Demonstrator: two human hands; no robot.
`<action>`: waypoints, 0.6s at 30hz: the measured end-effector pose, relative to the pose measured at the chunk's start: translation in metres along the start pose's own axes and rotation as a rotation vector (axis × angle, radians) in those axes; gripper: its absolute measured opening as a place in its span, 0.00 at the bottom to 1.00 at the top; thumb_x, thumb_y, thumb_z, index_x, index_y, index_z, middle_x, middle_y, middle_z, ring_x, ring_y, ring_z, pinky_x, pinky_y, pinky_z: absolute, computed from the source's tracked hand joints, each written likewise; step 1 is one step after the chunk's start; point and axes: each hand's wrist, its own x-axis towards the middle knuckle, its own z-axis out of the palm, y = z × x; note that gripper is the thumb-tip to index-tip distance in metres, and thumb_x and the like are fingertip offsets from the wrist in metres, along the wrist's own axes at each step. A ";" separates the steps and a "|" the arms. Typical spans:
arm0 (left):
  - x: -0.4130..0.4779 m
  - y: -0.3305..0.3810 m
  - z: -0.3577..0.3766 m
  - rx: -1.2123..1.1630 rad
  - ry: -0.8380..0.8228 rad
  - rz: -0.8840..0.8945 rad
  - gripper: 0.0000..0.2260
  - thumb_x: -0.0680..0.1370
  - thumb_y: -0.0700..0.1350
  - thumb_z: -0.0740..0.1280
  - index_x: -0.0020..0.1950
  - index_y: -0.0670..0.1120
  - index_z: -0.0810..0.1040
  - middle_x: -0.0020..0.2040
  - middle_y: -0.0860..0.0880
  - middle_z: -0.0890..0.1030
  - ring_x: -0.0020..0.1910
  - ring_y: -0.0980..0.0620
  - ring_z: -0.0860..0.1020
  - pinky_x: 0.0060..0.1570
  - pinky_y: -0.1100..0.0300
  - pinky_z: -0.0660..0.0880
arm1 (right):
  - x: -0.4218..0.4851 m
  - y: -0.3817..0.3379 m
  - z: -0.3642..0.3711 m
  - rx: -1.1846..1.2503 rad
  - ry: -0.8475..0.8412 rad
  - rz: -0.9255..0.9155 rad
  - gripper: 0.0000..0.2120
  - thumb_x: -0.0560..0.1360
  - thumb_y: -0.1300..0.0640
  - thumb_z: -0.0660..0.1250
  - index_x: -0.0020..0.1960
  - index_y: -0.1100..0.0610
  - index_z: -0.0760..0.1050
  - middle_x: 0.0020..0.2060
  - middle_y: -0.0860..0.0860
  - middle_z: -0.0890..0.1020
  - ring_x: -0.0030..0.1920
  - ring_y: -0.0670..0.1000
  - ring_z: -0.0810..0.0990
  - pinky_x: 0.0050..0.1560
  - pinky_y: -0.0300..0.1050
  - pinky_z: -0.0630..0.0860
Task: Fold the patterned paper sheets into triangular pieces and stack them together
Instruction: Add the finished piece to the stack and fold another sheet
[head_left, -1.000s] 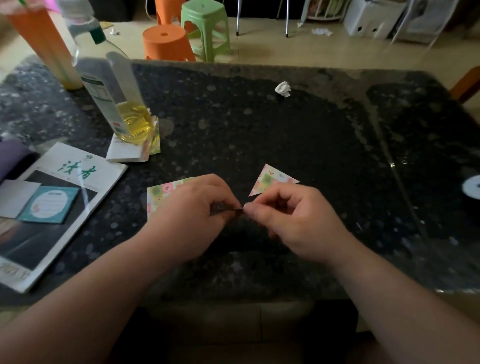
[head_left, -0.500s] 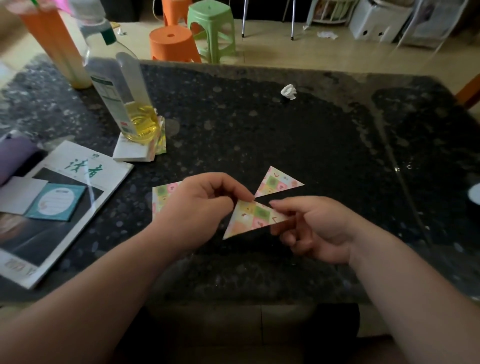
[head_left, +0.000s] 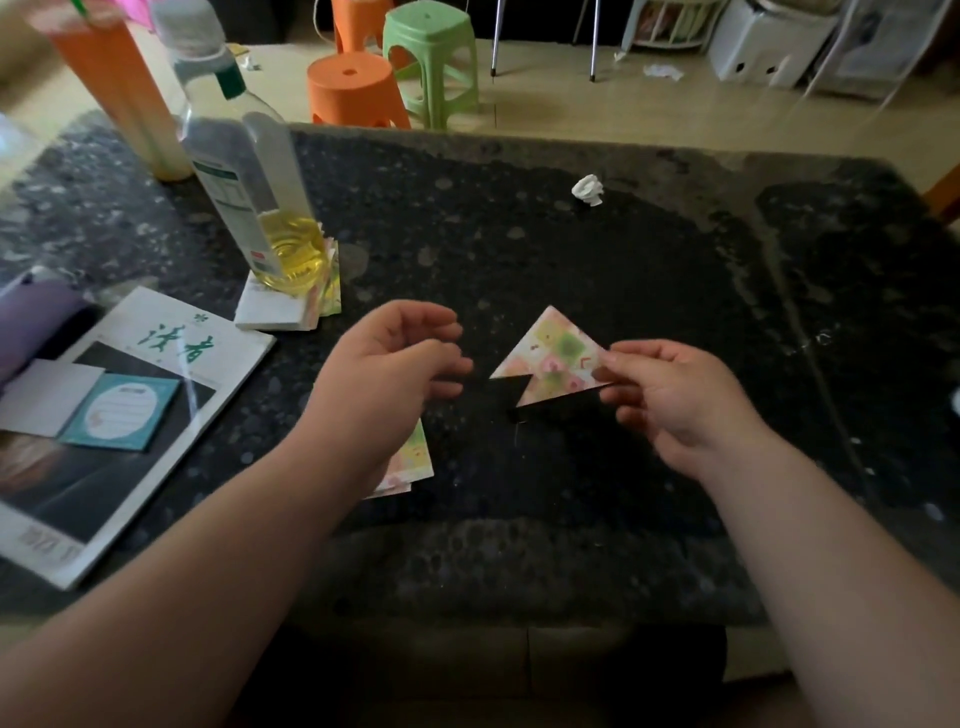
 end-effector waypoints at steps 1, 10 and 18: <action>0.002 0.001 -0.002 0.021 0.017 -0.023 0.08 0.80 0.34 0.67 0.54 0.45 0.81 0.52 0.45 0.85 0.47 0.46 0.86 0.49 0.50 0.83 | 0.006 0.004 0.000 -0.012 0.035 0.048 0.17 0.77 0.57 0.75 0.64 0.54 0.77 0.47 0.54 0.87 0.39 0.49 0.85 0.32 0.42 0.77; 0.008 -0.029 -0.040 1.199 -0.206 -0.078 0.14 0.77 0.53 0.71 0.62 0.56 0.78 0.66 0.52 0.74 0.62 0.51 0.76 0.61 0.55 0.74 | -0.005 0.002 0.005 -0.310 0.046 -0.139 0.03 0.78 0.54 0.72 0.47 0.53 0.82 0.40 0.52 0.85 0.35 0.49 0.79 0.33 0.45 0.72; 0.010 -0.032 -0.055 1.289 -0.018 -0.043 0.31 0.73 0.54 0.74 0.74 0.53 0.69 0.71 0.46 0.67 0.71 0.42 0.65 0.70 0.48 0.66 | -0.044 0.018 0.063 -0.246 -0.357 -0.007 0.02 0.78 0.60 0.72 0.50 0.58 0.80 0.44 0.55 0.85 0.42 0.50 0.84 0.38 0.43 0.82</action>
